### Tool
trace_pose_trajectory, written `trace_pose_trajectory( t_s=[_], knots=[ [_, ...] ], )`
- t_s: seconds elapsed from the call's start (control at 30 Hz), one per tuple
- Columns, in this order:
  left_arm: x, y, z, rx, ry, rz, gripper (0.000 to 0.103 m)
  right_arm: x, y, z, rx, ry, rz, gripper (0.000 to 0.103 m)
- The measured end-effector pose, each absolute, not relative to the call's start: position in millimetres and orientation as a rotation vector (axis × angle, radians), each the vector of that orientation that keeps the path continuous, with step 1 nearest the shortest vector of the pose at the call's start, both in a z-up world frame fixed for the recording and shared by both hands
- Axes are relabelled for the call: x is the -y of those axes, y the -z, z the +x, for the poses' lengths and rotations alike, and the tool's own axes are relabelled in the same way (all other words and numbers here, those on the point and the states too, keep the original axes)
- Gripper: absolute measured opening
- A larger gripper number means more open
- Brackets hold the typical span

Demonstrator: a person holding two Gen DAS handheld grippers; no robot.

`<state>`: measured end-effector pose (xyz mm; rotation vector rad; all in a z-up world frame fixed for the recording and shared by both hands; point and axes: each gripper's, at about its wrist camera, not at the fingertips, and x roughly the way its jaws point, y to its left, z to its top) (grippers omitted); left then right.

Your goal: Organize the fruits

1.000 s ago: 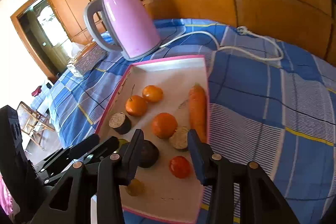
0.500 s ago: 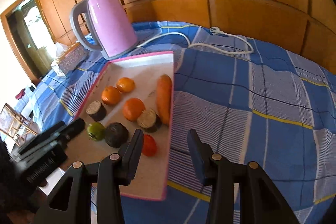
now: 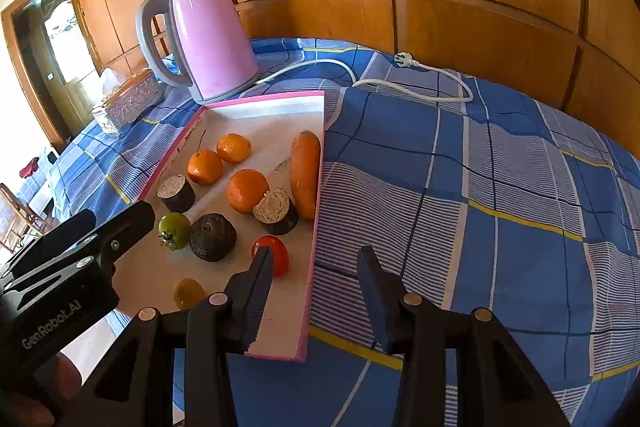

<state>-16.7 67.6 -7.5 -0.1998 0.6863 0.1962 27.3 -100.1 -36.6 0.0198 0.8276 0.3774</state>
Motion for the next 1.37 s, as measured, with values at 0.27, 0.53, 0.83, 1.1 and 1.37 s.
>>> trace_pose_trajectory(
  t_s=[0.27,0.53,0.83,1.1,1.37],
  knots=[
    [-68.8,6.0,-18.6,-0.680,-0.199,-0.202,0.089,99.7,35.9,27.0,-0.827,-0.374,0.014,0.044],
    [-70.0,5.0,-19.1,-0.680,-0.202,-0.206,0.093,98.8,35.9,26.7,-0.828,-0.374,0.011,0.044],
    [-71.7,4.4,-18.9,-0.679,-0.203,-0.204,0.093,99.1,36.3,25.8,-0.831,-0.374,0.007,0.044],
    [-71.9,3.9,-21.1,-0.665,-0.211,-0.193,0.094,99.4,37.5,24.8,-0.835,-0.372,0.002,0.044],
    [-72.0,1.1,-22.3,-0.642,-0.203,-0.185,0.094,104.8,38.1,25.4,-0.836,-0.359,0.013,0.044]
  ],
)
